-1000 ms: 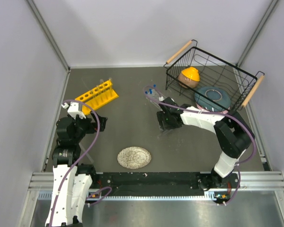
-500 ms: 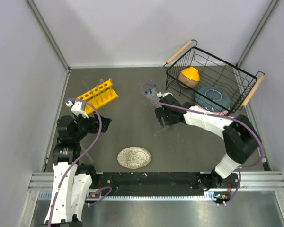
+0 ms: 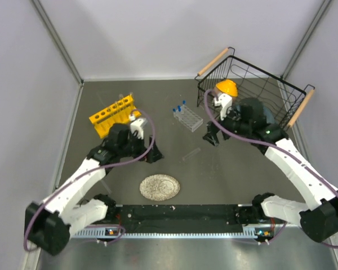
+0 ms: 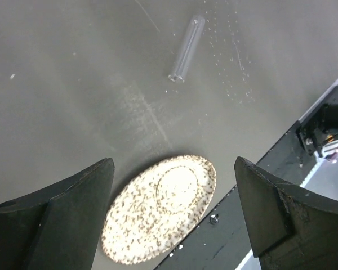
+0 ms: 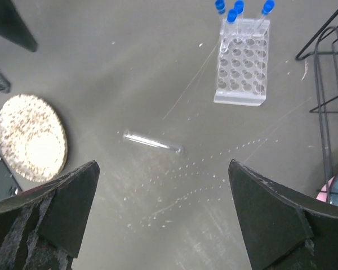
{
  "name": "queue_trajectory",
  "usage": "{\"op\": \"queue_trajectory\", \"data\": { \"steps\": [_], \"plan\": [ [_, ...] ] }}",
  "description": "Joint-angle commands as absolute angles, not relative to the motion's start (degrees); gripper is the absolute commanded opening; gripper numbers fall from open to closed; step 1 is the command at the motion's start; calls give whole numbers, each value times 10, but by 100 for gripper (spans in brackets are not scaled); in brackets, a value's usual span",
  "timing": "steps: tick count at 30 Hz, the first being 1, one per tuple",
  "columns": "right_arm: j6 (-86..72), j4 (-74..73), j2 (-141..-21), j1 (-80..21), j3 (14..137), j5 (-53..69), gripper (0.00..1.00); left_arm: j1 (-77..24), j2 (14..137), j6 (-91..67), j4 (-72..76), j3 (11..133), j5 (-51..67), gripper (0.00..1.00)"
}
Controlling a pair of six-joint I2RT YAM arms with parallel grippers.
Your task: Organize the chemistry lab equipment
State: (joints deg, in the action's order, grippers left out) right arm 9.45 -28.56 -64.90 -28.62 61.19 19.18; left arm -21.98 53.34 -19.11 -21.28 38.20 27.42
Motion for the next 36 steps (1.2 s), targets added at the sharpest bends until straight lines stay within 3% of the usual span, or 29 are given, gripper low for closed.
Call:
{"op": "queue_trajectory", "data": {
  "steps": [1,12,17,30,36],
  "plan": [
    [162,-298,-626,-176,564,476,99,-300,628,-179,-195,465,166,92],
    [160,-300,-563,-127,549,543,99,-424,961,-64,-256,717,95,84],
    [151,-301,-556,-110,549,574,99,-442,1067,-65,-311,807,90,75],
    [151,-301,-570,-107,548,572,99,-485,1126,-78,-306,805,84,60],
    [153,-301,-575,-107,547,568,99,-504,1131,-86,-299,794,67,58]
  ]
}}
